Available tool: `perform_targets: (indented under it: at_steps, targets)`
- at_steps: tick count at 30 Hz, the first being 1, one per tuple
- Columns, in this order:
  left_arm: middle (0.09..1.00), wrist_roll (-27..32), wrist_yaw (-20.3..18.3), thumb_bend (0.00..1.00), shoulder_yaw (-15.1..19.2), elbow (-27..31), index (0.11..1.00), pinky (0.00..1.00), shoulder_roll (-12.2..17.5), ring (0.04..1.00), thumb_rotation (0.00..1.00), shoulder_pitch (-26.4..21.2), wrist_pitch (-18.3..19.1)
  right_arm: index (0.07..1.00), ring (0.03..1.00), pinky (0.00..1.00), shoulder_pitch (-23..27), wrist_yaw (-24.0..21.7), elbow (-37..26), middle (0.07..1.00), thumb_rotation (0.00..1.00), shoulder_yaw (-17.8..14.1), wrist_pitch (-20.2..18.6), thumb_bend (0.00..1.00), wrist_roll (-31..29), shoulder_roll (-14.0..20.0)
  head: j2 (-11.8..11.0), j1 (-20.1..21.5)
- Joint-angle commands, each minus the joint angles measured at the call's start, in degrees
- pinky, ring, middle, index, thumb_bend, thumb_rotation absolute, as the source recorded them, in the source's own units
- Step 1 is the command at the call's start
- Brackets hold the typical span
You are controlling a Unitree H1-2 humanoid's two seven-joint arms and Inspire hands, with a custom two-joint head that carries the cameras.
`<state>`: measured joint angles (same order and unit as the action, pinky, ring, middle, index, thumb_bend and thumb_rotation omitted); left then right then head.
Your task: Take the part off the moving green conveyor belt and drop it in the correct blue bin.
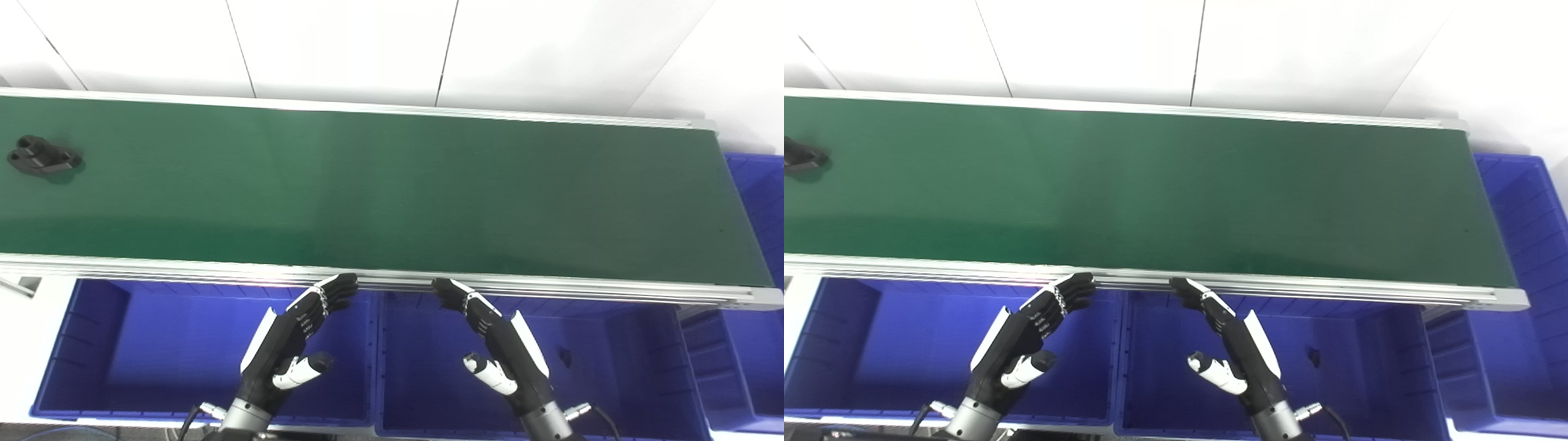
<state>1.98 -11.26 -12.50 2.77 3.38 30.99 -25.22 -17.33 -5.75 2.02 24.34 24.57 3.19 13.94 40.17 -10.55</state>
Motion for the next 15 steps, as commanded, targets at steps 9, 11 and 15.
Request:
perform_targets:
  at_steps: [9,11,15]
  targets:
    - [0.831,0.2,-0.5,0.89,0.1,1.1,0.808,0.81,0.0,0.842,0.75,0.3,-1.7,0.834,0.85,0.82,0.5,0.6,-1.0,0.861,0.86,0.4,2.4,0.76,-0.4,-0.3,-0.1,-0.1]
    - [0.831,0.1,-0.6,0.89,0.0,1.1,0.808,0.81,0.1,0.843,0.75,0.3,-1.7,0.833,0.849,0.82,0.5,0.7,-1.0,0.86,0.86,0.5,2.4,0.76,-0.3,-0.3,-0.1,-0.1]
    - [0.836,0.2,-0.8,0.89,0.0,0.7,0.816,0.83,0.1,0.852,0.75,0.0,-1.7,0.837,0.855,0.82,0.5,0.7,-0.9,0.864,0.86,0.6,2.4,0.76,-0.2,-0.1,-0.2,-0.3]
